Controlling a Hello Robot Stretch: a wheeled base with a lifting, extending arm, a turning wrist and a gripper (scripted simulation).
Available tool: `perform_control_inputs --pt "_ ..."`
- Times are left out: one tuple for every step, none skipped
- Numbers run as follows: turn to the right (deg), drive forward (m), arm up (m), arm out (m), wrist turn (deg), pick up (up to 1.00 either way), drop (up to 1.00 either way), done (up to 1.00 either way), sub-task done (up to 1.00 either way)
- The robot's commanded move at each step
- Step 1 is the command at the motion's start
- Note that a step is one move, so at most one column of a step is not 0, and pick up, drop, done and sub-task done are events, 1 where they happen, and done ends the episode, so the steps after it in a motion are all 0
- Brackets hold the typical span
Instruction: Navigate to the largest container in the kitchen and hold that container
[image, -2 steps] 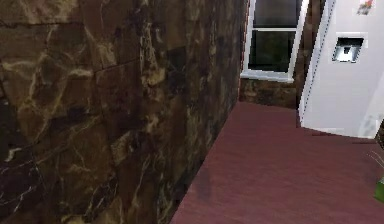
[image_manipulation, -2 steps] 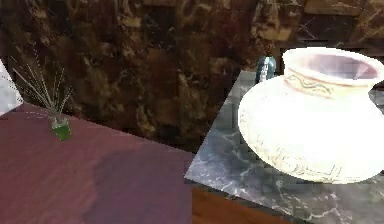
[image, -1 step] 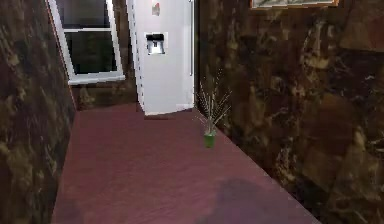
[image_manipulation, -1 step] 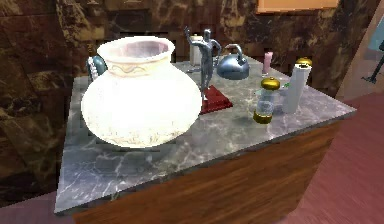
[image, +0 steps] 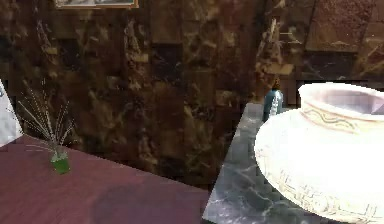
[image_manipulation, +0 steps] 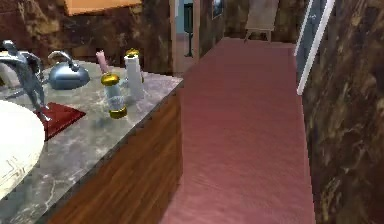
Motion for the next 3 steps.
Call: perform_control_inputs --pt "-45.0 0.0 0.0 0.0 0.0 0.0 0.0 0.0 0.0" --pt "0.0 0.0 0.5 0.0 0.0 0.0 0.0 0.0 0.0" --pt "0.0 0.0 0.38 0.0 0.0 0.0 0.0 0.0 0.0"
